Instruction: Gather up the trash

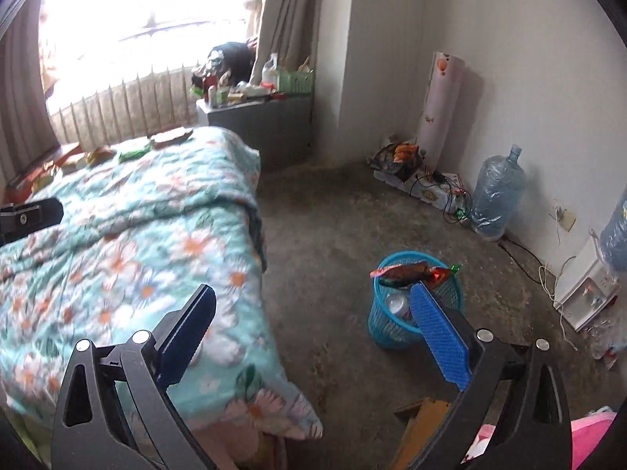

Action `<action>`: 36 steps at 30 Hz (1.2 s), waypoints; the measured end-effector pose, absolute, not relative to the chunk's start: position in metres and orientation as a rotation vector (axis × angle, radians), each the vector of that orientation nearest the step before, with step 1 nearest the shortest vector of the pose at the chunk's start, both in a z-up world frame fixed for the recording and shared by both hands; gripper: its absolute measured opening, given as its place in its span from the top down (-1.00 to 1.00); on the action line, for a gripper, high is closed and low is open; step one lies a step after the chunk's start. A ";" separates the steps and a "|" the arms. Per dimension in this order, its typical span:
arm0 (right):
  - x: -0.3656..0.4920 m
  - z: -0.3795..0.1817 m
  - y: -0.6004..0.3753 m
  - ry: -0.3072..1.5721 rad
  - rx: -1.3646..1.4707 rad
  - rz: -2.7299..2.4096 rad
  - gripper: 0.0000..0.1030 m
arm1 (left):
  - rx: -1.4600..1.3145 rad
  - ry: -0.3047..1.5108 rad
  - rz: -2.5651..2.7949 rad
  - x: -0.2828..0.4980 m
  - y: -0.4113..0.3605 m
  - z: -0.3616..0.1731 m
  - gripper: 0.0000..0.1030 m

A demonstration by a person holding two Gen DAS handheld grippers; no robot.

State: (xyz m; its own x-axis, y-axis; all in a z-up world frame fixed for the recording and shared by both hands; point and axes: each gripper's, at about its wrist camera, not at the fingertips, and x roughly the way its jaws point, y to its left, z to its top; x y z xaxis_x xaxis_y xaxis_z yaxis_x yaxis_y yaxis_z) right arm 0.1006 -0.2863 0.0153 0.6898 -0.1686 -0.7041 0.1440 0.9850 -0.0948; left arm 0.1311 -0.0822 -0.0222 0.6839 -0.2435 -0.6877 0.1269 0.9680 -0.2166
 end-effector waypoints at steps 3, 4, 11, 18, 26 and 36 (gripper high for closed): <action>0.086 0.006 -0.268 0.855 -0.075 -0.155 -0.87 | -0.150 0.836 -0.156 0.116 -0.072 -0.032 -0.83; 0.081 0.003 -0.265 0.876 -0.078 -0.156 -0.87 | -0.142 0.860 -0.141 0.113 -0.071 -0.036 -0.83; 0.058 -0.004 -0.264 0.937 -0.097 -0.179 -0.87 | -0.120 0.943 -0.093 0.090 -0.073 -0.059 -0.83; 0.049 -0.001 -0.279 0.922 -0.072 -0.209 -0.87 | -0.082 0.927 -0.087 0.081 -0.082 -0.055 -0.83; 0.047 0.006 -0.284 0.898 -0.062 -0.223 -0.87 | -0.067 0.872 -0.067 0.076 -0.086 -0.039 -0.83; 0.044 0.010 -0.282 0.880 -0.079 -0.223 -0.87 | -0.047 0.848 -0.078 0.071 -0.091 -0.030 -0.83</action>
State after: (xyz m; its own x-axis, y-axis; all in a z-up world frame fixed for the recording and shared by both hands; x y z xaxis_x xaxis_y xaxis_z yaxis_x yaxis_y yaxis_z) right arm 0.0439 -0.2816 0.0103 0.6157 -0.2255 -0.7550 0.1609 0.9740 -0.1596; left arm 0.0706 -0.0915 -0.0301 0.6586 -0.0873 -0.7474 0.0497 0.9961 -0.0726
